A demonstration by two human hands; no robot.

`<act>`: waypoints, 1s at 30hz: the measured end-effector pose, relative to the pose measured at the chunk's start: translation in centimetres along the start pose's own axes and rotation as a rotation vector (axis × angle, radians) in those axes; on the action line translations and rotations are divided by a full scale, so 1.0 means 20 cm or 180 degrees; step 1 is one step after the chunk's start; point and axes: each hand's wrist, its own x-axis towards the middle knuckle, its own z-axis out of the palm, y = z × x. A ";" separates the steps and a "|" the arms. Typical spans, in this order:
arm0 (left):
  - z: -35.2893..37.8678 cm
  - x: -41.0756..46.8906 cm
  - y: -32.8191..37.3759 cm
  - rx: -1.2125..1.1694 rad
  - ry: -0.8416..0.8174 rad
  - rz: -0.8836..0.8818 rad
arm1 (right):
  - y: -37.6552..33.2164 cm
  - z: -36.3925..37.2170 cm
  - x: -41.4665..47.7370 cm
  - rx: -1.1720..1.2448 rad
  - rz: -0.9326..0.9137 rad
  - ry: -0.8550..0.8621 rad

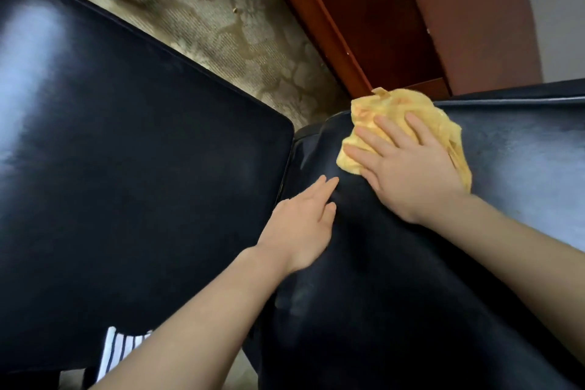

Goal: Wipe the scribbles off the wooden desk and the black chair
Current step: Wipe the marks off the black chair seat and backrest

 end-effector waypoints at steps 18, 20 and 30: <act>-0.15 -0.01 -0.29 0.0603 0.0506 0.0056 | -0.55 0.29 0.70 -0.1412 -0.0037 -0.2049; -0.15 0.00 -0.28 0.0600 0.0612 0.0050 | -0.55 0.32 0.65 -0.0866 -0.0128 -0.2044; -0.13 -0.08 -0.15 0.0697 0.0576 0.0000 | -0.51 0.26 0.36 -0.0337 -0.0741 -0.2185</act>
